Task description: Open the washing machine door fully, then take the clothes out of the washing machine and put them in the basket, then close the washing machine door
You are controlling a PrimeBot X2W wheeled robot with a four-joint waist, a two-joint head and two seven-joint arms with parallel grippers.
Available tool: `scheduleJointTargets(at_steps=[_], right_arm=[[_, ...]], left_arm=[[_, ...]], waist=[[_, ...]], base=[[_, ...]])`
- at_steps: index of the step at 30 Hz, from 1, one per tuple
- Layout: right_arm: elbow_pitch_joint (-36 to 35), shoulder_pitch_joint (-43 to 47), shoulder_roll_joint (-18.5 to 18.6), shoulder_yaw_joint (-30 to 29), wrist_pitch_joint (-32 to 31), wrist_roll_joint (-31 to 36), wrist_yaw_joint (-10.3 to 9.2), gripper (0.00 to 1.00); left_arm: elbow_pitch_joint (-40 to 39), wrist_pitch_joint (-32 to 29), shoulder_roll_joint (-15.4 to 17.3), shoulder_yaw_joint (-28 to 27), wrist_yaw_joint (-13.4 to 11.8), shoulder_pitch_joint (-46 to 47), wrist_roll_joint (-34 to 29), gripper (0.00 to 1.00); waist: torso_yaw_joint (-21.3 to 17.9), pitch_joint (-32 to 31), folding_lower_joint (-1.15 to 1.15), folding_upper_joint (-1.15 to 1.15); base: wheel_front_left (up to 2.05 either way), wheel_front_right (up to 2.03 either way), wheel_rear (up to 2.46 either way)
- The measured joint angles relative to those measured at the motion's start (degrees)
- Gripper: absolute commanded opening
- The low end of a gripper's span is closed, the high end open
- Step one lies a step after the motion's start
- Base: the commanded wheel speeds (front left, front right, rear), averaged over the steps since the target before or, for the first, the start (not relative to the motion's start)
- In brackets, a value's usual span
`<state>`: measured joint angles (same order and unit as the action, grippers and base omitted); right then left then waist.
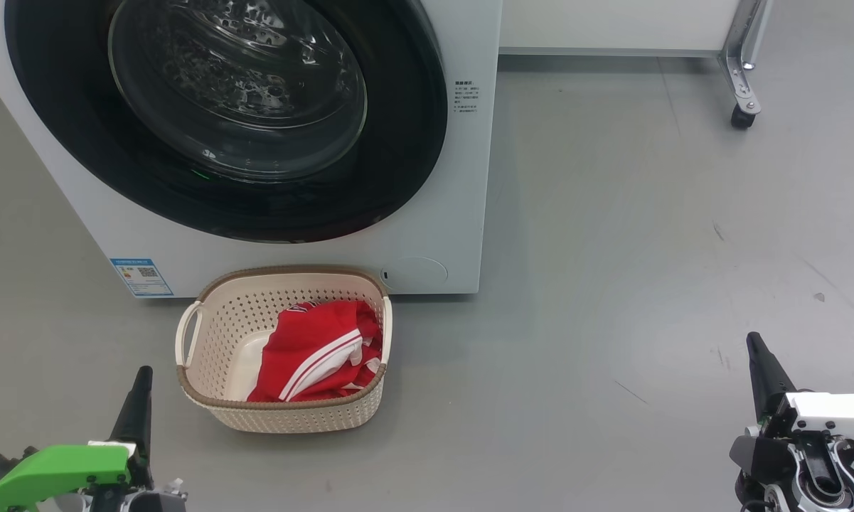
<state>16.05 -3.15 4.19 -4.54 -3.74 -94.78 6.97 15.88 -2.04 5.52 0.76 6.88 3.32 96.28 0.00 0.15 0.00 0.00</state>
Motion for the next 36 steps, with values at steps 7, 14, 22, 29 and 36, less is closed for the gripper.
scheduleJointTargets(at_steps=[7,14,22,29,36], right_arm=[[0.0,0.0,0.0,0.0,0.0,0.0,0.0,0.0],[0.0,0.0,0.0,0.0,0.0,0.0,0.0,0.0],[0.0,0.0,0.0,-0.1,0.0,0.0,0.0,0.0],[0.0,0.0,-0.1,-0.1,0.0,0.0,0.0,0.0],[-0.1,0.0,-0.1,-0.1,0.0,0.0,0.0,0.0]], left_arm=[[0.0,-0.2,0.0,0.0,0.0,0.0,0.0,0.0],[0.0,-0.2,0.0,-0.1,0.0,0.0,0.0,0.0],[0.0,-0.2,0.0,-0.2,0.0,0.1,0.0,0.0],[0.0,-0.2,0.0,-0.3,0.0,0.1,0.0,0.0],[0.0,-0.2,-0.1,-0.3,0.0,0.1,0.0,0.0]], waist=[[0.0,0.0,0.0,0.0],[0.0,0.0,0.0,0.0],[0.0,0.0,0.0,0.0],[0.0,0.0,0.0,0.0],[0.0,0.0,0.0,0.0]], base=[[0.0,0.0,0.0],[0.0,0.0,0.0],[0.0,0.0,0.0],[0.0,0.0,0.0],[0.0,0.0,0.0]])
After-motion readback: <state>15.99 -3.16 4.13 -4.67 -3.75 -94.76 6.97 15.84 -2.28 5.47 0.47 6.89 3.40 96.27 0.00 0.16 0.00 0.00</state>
